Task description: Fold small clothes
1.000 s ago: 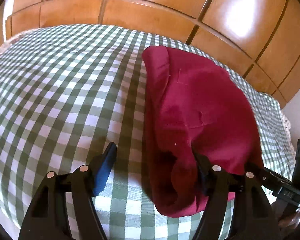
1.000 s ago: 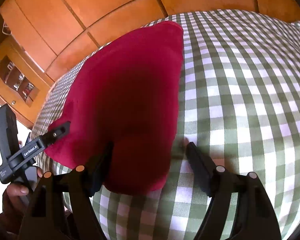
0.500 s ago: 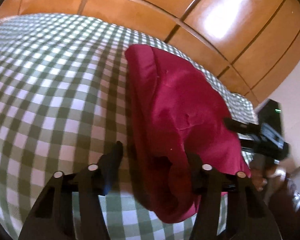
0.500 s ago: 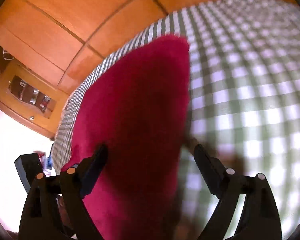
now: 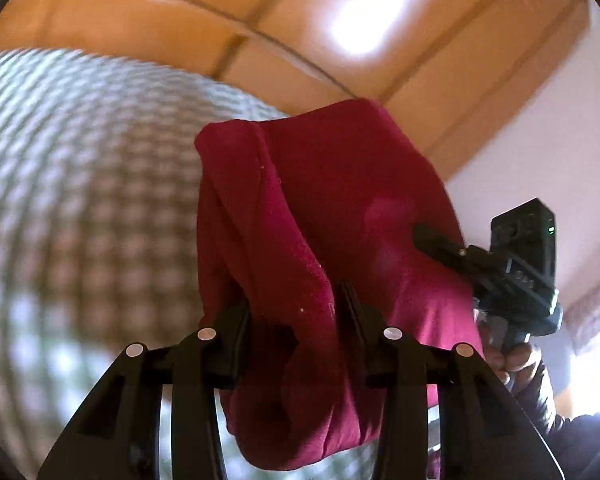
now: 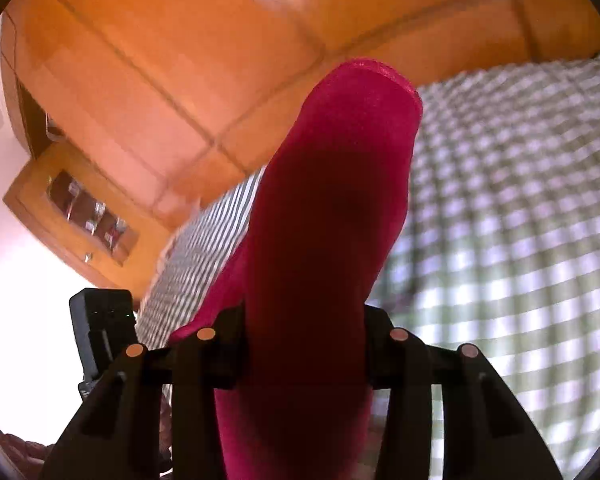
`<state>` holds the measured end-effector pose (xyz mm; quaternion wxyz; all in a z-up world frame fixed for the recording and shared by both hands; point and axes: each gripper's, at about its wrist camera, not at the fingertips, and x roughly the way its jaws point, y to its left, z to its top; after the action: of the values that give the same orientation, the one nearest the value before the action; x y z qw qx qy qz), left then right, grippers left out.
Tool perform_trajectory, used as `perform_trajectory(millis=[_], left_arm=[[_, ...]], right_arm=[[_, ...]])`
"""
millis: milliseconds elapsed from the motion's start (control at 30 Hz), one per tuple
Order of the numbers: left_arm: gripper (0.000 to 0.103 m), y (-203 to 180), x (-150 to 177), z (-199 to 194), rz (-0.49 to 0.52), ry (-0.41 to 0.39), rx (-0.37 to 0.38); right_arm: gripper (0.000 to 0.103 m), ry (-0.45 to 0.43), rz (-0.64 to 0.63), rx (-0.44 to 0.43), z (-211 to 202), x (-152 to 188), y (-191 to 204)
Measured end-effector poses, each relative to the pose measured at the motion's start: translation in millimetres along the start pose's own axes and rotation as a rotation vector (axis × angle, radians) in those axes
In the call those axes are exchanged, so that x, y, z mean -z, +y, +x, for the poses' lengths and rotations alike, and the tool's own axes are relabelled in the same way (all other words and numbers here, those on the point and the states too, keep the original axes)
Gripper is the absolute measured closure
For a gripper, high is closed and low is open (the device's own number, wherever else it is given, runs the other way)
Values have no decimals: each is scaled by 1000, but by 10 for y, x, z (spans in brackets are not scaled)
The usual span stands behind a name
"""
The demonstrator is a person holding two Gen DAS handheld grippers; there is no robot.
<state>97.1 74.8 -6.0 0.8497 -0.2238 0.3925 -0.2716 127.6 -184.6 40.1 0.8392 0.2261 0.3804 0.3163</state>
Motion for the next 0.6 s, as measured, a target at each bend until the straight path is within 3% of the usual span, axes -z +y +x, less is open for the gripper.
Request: perform_trajectory(millis=[133, 267, 333, 400, 467, 600], left_arm=[[64, -543, -286, 631, 127, 67, 29], [64, -1033, -443, 1334, 229, 130, -30], [64, -1197, -440, 1626, 296, 152, -154], [61, -1236, -400, 1888, 319, 201, -186], [52, -1219, -360, 1991, 325, 199, -236], [52, -1161, -244, 1838, 320, 122, -275]], right_arm=[[61, -97, 73, 118, -529, -168, -554], [60, -119, 161, 298, -829, -135, -1204], [55, -107, 219, 386, -925, -19, -1572], [36, -97, 281, 414, -1011, 99, -1826], [26, -129, 284, 442, -1117, 161, -1850], [32, -202, 188, 542, -1365, 153, -1507]])
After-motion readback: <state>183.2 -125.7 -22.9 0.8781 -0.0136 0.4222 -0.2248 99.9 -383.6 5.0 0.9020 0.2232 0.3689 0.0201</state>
